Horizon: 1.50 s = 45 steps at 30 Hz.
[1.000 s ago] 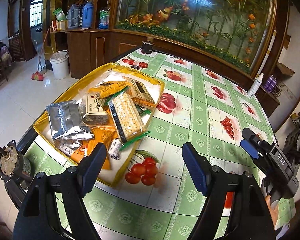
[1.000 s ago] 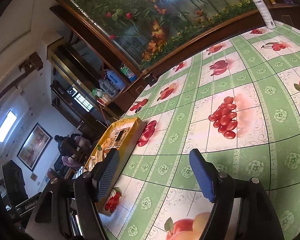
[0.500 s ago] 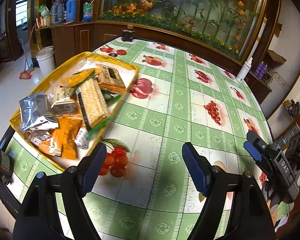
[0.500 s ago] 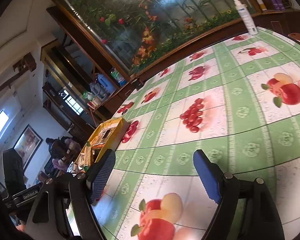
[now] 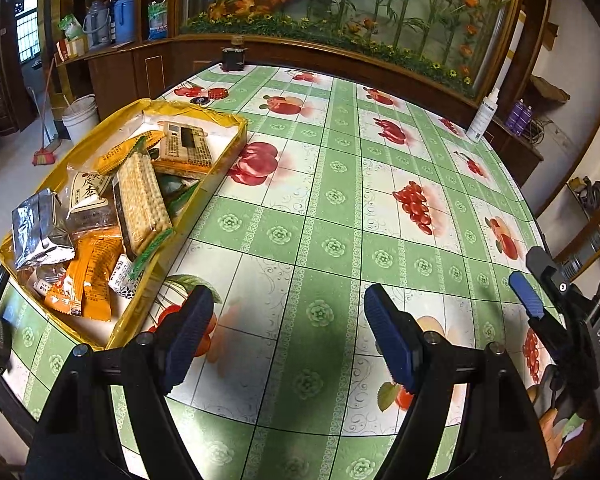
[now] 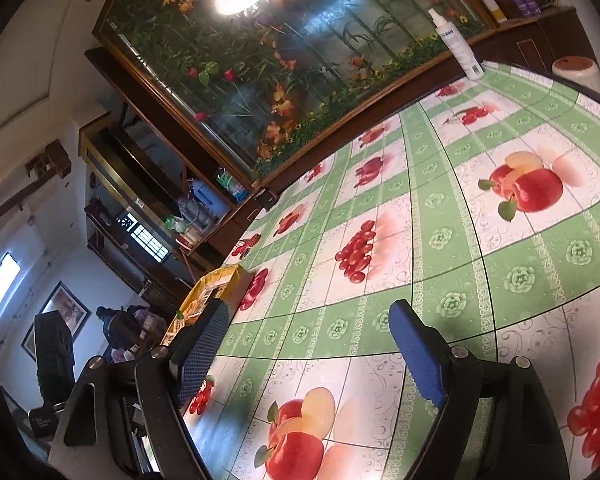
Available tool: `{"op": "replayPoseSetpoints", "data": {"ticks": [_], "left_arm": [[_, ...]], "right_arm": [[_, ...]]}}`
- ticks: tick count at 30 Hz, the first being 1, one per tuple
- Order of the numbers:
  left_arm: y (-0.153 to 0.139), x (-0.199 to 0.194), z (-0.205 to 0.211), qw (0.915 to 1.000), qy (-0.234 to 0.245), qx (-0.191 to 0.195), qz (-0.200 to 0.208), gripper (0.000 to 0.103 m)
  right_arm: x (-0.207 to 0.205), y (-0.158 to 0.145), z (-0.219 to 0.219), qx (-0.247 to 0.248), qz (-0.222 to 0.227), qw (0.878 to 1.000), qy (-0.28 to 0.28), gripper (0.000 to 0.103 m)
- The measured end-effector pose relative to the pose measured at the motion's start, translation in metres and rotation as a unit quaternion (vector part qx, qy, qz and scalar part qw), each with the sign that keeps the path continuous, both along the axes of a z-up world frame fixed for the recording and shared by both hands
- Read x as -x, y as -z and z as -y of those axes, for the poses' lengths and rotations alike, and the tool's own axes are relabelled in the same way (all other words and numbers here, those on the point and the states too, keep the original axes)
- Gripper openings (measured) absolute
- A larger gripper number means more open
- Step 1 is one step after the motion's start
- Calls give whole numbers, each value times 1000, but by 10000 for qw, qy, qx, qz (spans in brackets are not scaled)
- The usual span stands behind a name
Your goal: Organize snacks
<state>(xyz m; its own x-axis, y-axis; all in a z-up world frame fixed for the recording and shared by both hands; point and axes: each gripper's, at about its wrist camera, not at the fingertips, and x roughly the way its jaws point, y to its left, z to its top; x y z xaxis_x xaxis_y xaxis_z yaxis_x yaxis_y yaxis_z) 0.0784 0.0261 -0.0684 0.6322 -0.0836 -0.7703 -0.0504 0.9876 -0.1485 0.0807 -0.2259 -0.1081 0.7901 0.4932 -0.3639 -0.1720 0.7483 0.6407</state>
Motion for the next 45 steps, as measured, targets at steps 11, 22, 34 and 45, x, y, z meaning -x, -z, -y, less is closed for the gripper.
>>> {"op": "replayPoseSetpoints", "data": {"ticks": [11, 22, 34, 45], "left_arm": [[12, -7, 2, 9999, 36, 89, -143, 78], [5, 1, -6, 9999, -38, 158, -18, 78], [15, -10, 3, 9994, 68, 289, -177, 78], [28, -24, 35, 9996, 285, 34, -84, 78]], "right_arm": [[3, -7, -10, 205, 134, 9997, -64, 85], [6, -12, -14, 327, 288, 9990, -98, 87], [40, -17, 29, 144, 431, 9982, 379, 90], [30, -7, 26, 664, -87, 9955, 677, 92]]}}
